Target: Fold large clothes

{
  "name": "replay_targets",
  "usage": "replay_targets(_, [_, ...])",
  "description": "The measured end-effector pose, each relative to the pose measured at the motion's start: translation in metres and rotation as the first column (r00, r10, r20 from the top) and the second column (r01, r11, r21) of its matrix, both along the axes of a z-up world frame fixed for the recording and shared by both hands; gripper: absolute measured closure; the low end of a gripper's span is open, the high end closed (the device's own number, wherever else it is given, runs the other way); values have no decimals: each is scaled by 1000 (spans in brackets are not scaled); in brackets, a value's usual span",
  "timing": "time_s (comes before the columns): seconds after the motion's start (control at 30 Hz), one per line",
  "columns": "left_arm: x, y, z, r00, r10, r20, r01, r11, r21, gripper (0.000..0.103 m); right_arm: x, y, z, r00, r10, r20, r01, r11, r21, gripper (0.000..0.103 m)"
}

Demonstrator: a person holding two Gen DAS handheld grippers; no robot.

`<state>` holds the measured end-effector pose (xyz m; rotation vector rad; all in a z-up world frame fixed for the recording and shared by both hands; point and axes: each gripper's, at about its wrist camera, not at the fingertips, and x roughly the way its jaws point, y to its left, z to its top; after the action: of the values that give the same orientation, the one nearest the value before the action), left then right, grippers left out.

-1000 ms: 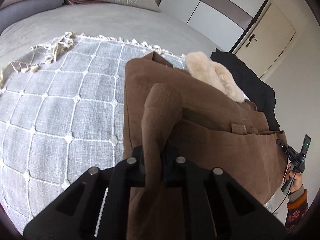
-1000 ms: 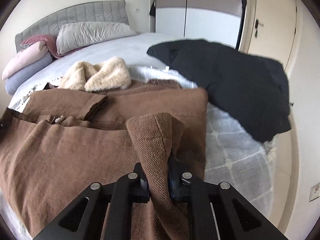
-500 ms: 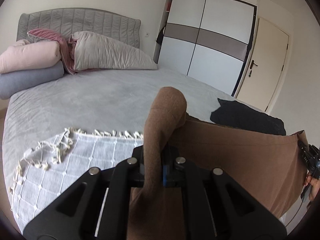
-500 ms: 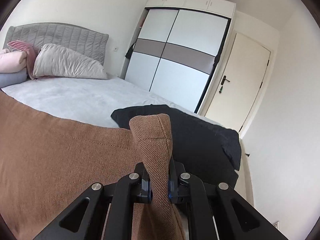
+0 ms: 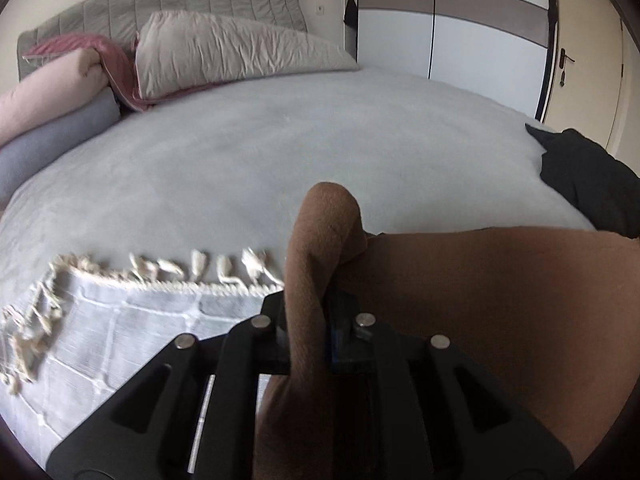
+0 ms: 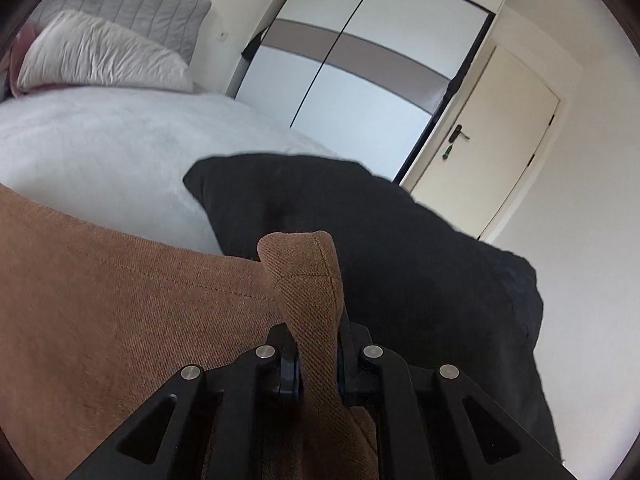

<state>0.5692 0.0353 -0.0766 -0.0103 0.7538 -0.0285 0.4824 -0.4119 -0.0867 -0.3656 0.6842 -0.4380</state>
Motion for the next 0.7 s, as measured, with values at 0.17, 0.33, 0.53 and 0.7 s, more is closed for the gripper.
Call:
replay_targets(0.17, [4,-1,13,999,33,-33,-31,997,65,72,-6,0,3,1000,-23,7,23,1000,-19,73])
replay_targets(0.33, [-32,-13,68,999,-28,41,28,1000,8,35,-55,33,56,985,91,145,-98,994,47,36])
replay_targets(0.53, [-32,-84,63,988,-152,8,152,986,-71,29,-41,140,47,919,394,14,-380,874,302,36])
replay_targets(0.7, [21,-38,7,989,-5,-146,31,983,179,38,-14,107,10,925,364,-107,-337,917,212,32])
